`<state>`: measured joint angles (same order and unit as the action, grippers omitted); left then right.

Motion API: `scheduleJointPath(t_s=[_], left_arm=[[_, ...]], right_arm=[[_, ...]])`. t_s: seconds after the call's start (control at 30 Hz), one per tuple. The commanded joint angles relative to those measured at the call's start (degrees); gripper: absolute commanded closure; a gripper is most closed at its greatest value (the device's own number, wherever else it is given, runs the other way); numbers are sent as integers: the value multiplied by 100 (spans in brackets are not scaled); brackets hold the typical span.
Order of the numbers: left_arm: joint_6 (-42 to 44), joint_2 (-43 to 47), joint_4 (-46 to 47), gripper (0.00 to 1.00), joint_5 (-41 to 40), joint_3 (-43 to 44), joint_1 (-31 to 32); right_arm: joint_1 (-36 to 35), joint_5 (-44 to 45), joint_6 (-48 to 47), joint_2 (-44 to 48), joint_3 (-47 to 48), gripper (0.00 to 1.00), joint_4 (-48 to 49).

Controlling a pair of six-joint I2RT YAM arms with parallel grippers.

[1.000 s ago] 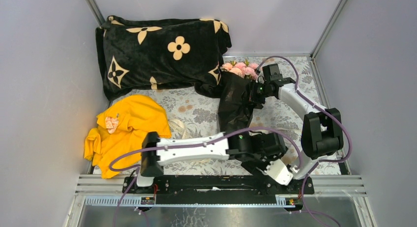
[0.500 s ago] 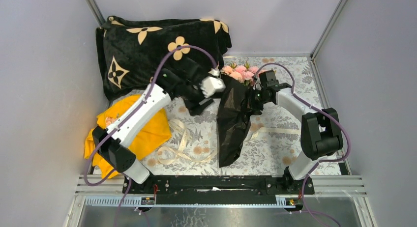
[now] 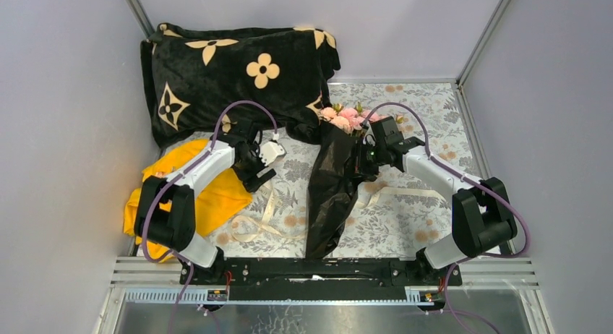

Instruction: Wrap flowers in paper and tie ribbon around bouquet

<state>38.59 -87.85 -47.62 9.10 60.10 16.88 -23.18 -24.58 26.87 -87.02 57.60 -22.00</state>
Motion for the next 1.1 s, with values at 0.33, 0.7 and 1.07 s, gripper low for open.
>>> scheduleJointPath(t_s=[0.33,0.7,1.07], left_arm=[[52,-1373,1612,43,-711,204,8],[-1006,484,825,100,1762,1344,493],[-3078,-583,1250,100,3181,2317,2540]], right_arm=[[-301,-154,605,519,-1083,100,857],[-301,-199,654,46,-1621,100,1510],[-288,52,825,-45,-1713,100,1698]])
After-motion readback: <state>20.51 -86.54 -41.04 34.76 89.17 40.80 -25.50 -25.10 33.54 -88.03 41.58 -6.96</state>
